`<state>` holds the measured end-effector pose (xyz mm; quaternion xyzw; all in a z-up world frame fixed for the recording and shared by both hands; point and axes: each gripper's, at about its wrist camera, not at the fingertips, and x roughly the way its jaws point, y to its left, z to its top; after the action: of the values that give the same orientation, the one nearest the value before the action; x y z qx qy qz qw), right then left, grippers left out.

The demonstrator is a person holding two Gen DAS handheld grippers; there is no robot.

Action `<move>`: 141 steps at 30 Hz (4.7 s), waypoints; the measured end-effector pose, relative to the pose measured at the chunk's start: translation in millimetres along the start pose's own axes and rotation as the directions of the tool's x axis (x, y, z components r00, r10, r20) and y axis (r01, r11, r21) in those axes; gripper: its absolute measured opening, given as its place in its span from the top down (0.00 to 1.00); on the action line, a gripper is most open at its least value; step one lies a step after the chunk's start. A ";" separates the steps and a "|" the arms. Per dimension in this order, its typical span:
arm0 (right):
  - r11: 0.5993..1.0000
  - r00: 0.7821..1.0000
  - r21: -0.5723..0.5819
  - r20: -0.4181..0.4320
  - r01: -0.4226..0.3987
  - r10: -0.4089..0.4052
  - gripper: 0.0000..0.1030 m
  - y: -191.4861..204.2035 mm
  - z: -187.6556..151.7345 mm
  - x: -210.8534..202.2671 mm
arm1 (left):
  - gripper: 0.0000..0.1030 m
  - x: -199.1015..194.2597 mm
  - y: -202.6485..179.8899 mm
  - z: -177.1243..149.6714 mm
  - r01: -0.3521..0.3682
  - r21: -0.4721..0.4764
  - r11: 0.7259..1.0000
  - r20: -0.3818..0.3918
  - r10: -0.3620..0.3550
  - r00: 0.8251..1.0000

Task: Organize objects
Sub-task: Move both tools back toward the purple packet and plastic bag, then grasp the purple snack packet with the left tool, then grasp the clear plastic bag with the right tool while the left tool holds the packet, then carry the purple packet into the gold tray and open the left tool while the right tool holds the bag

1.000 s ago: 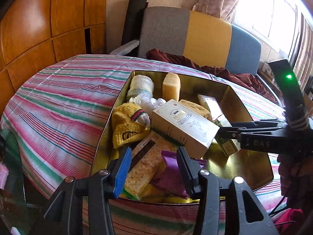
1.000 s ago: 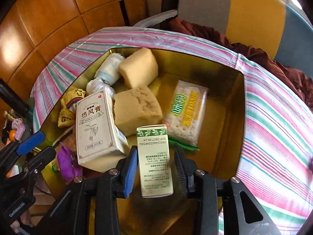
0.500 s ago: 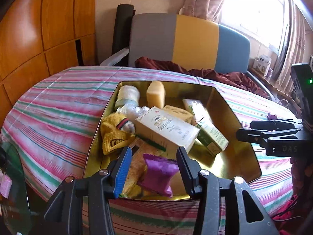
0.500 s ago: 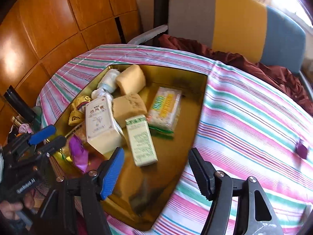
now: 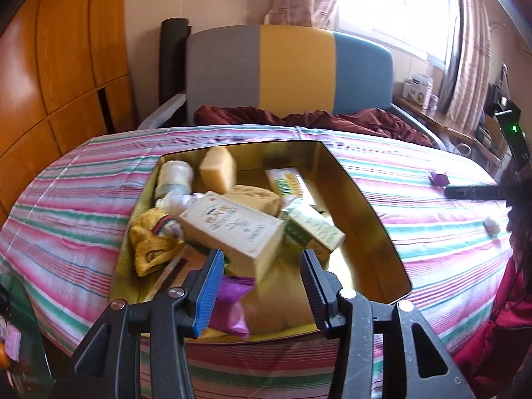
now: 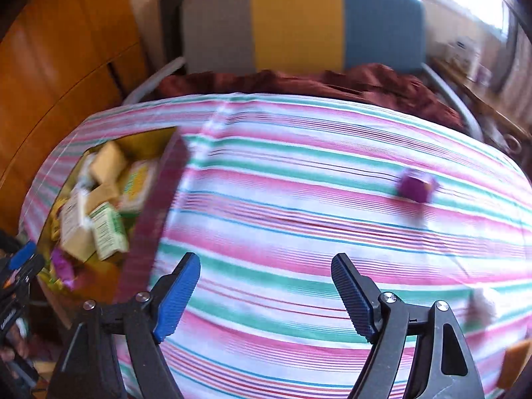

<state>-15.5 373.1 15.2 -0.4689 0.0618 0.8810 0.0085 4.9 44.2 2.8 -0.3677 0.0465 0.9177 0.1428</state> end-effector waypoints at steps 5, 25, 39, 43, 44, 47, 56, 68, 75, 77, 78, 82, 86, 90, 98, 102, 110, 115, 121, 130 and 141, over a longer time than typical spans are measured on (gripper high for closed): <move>0.975 0.993 0.193 0.027 0.106 -0.113 0.15 -80.8 4.3 -13.9 | 0.53 4.8 -20.5 4.8 0.027 0.049 0.998 -0.004 -0.027 1.000; 0.546 0.967 0.835 0.081 0.065 -0.240 0.13 -253.9 -54.1 -33.8 | 0.53 49.5 -157.0 52.0 0.295 0.203 0.934 -0.118 -0.276 0.954; 0.476 0.980 0.877 0.144 -0.062 -0.138 0.09 -265.3 -67.8 -27.0 | 0.52 134.2 -261.3 92.4 0.482 0.209 0.851 -0.290 -0.417 0.861; 0.481 0.982 0.873 0.150 -0.079 -0.111 0.08 -263.1 -68.0 -24.6 | 0.37 158.0 -293.9 108.7 0.504 0.237 0.831 -0.297 -0.432 0.851; 0.480 0.982 0.873 0.154 -0.085 -0.105 0.08 -263.2 -68.1 -23.6 | 0.32 162.0 -301.4 112.7 0.511 0.245 0.824 -0.297 -0.438 0.848; 0.489 0.983 0.867 0.157 -0.094 -0.090 0.07 -261.7 -66.4 -21.6 | 0.24 182.0 -324.5 126.2 0.525 0.258 0.811 -0.304 -0.448 0.841; 0.487 0.985 0.866 0.161 -0.113 -0.057 0.05 -262.1 -65.4 -15.5 | 0.15 250.8 -379.1 146.2 0.508 0.235 0.829 -0.360 -0.411 0.838; 0.536 0.989 0.843 0.113 -0.045 -0.094 0.06 -261.6 -59.3 -11.7 | 0.55 243.3 -344.9 123.4 0.513 0.193 0.837 -0.339 -0.433 0.835; 0.517 0.990 0.856 0.064 0.011 -0.126 0.08 -267.4 -62.1 -8.5 | 0.55 181.5 -290.7 74.0 0.484 0.199 0.852 -0.317 -0.411 0.855; 0.504 0.991 0.864 0.049 0.021 -0.126 0.08 -270.0 -64.9 -6.3 | 0.55 163.9 -278.2 59.8 0.481 0.213 0.851 -0.308 -0.408 0.859; 0.501 0.992 0.865 0.036 0.031 -0.124 0.08 -270.6 -65.7 -4.4 | 0.55 154.9 -271.1 52.7 0.481 0.215 0.850 -0.304 -0.410 0.860; 0.516 0.990 0.853 -0.004 0.079 -0.144 0.12 -269.6 -64.6 -0.9 | 0.55 124.3 -245.4 29.0 0.489 0.208 0.847 -0.294 -0.423 0.857; 0.523 0.987 0.844 -0.042 0.119 -0.157 0.16 -269.8 -64.8 2.2 | 0.56 100.7 -225.3 7.8 0.494 0.211 0.843 -0.276 -0.434 0.858; 0.539 0.981 0.825 -0.091 0.171 -0.172 0.21 -269.5 -63.3 7.7 | 0.55 89.0 -215.3 -3.3 0.494 0.222 0.840 -0.252 -0.440 0.862; 0.699 0.980 0.687 -0.123 0.198 -0.156 0.64 -244.9 -44.2 17.6 | 0.47 99.9 -217.7 -11.6 0.505 0.240 0.829 -0.224 -0.459 0.860; 0.831 0.988 0.552 -0.155 0.075 0.014 0.63 -205.8 -30.7 42.5 | 0.48 98.9 -222.2 -18.2 0.486 0.284 0.826 -0.200 -0.445 0.873; 0.886 0.982 0.461 -0.183 0.054 0.035 0.62 -180.7 -23.7 51.9 | 0.49 99.4 -223.2 -20.9 0.474 0.290 0.832 -0.178 -0.439 0.881; 0.905 0.977 0.413 -0.212 0.097 -0.007 0.63 -169.5 -19.3 55.5 | 0.49 97.8 -222.7 -23.5 0.461 0.302 0.834 -0.168 -0.429 0.887; 0.915 0.975 0.387 -0.220 0.117 -0.031 0.61 -159.4 -17.1 56.1 | 0.48 95.9 -222.4 -24.0 0.467 0.291 0.835 -0.161 -0.439 0.884; 0.937 0.963 0.303 -0.248 0.176 -0.101 0.62 -140.1 -9.1 55.2 | 0.48 93.4 -222.1 -26.5 0.462 0.296 0.836 -0.149 -0.437 0.887; 0.939 0.961 0.293 -0.254 0.181 -0.106 0.62 -128.2 -4.7 53.3 | 0.49 90.5 -221.4 -29.7 0.440 0.315 0.841 -0.134 -0.419 0.898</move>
<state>-32.1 497.5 -44.4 -0.5655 0.1670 0.7954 0.1401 27.8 270.6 -76.7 -0.3662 0.1235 0.8291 0.4040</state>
